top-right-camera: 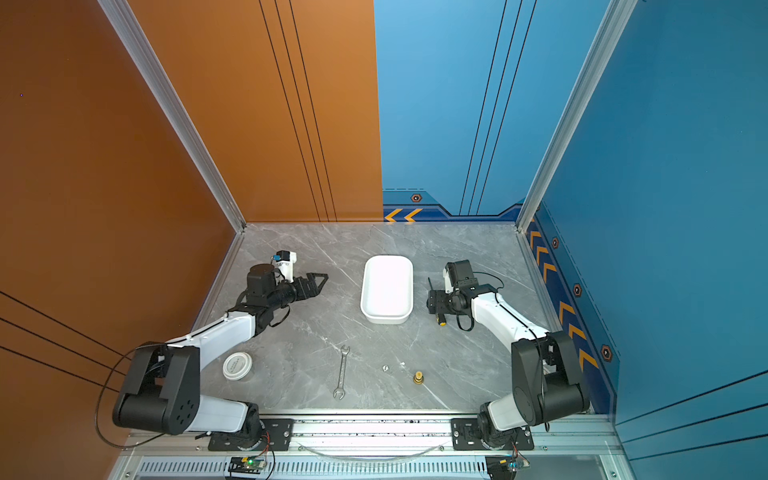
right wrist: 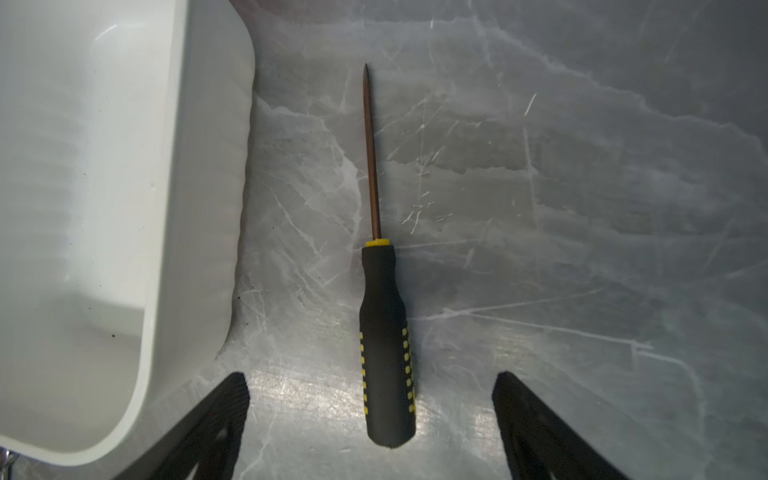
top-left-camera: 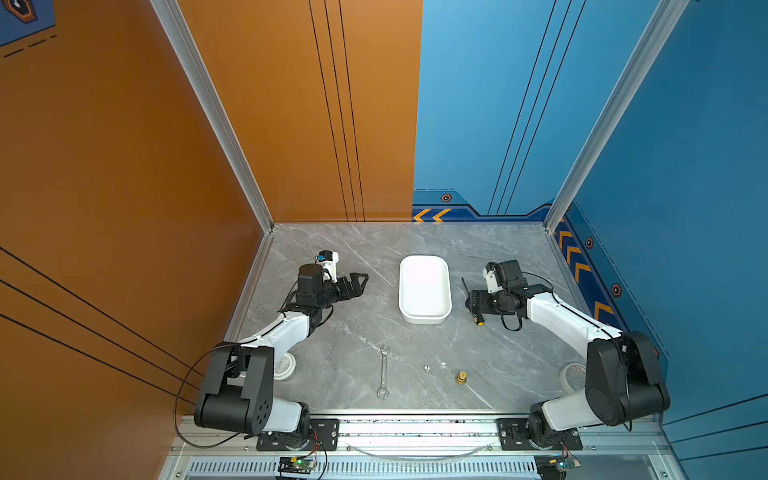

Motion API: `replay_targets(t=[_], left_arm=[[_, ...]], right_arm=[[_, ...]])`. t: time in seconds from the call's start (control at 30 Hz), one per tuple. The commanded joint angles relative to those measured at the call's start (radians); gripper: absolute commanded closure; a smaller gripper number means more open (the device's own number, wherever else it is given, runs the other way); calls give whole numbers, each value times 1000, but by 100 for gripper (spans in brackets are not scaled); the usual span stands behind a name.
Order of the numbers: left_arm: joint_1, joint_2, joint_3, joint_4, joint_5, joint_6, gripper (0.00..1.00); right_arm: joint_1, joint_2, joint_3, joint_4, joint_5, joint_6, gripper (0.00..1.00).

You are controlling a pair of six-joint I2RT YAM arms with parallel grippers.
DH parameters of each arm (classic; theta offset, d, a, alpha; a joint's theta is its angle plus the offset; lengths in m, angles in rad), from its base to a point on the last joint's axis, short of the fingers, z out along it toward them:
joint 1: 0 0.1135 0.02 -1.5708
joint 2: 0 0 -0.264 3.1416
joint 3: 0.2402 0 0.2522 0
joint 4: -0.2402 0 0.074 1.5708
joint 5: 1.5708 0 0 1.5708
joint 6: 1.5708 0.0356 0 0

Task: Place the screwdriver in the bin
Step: 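Move the right gripper down over the black-and-yellow screwdriver handle, then close the right gripper on the screwdriver handle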

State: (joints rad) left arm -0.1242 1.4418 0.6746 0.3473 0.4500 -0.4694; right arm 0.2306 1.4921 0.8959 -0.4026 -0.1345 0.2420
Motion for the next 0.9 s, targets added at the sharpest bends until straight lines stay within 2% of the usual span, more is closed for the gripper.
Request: replay_targets(t=[0.0,0.17,0.63,0.87], left_arm=[[-13,34,41,-10,63,-25,2],[-20,69,57,-11,81,-34,2],[-24,100,70,-12,121,-50,2],[-23,89,82,-54,111,-29,2]], right_arm=[[10,41,17,-51,25,51,15],[21,99,31,-51,59,60,17],[53,224,96,-48,93,79,39],[53,250,104,-48,93,79,56]])
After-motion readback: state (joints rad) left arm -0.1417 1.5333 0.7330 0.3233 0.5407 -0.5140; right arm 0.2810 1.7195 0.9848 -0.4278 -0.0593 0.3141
